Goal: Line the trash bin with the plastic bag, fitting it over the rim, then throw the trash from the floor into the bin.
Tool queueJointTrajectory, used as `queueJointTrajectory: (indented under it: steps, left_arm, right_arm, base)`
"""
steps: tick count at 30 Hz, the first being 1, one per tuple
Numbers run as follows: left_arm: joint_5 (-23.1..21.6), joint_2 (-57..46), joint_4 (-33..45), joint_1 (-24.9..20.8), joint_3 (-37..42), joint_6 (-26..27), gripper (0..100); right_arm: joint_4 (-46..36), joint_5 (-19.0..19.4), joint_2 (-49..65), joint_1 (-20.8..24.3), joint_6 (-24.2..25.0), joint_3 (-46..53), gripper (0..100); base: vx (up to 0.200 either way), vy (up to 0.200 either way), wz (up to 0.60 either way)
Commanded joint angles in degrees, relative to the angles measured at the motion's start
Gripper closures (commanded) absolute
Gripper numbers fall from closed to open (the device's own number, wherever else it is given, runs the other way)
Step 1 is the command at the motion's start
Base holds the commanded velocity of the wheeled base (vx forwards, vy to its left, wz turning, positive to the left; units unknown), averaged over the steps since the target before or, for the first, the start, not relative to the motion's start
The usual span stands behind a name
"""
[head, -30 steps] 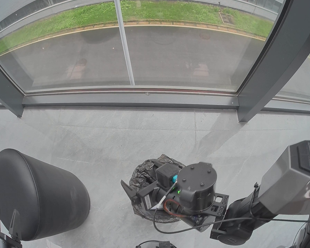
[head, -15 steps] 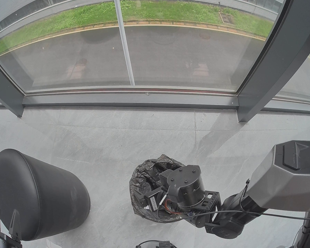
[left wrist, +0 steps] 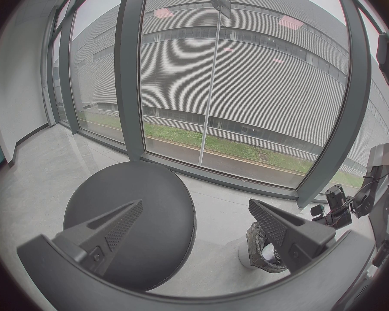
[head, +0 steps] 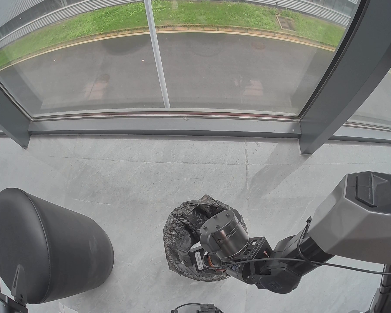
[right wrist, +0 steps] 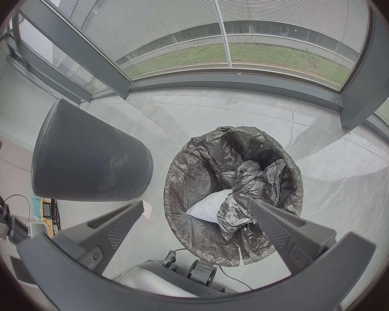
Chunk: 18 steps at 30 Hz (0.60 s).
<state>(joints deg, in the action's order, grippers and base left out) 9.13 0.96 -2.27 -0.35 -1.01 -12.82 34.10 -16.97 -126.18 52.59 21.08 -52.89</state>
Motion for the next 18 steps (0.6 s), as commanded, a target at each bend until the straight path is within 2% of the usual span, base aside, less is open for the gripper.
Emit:
queueJointTrajectory:
  steps: [1,18]
  left_arm:
    - [0.01,-0.88,-0.02,0.0,0.66,-0.01,0]
    - [0.01,-0.88,-0.02,0.0,0.66,-0.01,0]
  right_arm:
    - [-0.08,0.27,-1.61,-0.47,0.19,-1.16,0]
    - [0.18,0.53,-9.34,-4.69,-0.07,-6.61,0]
  base:
    - [0.0,0.0,0.0]
    - [0.0,0.0,0.0]
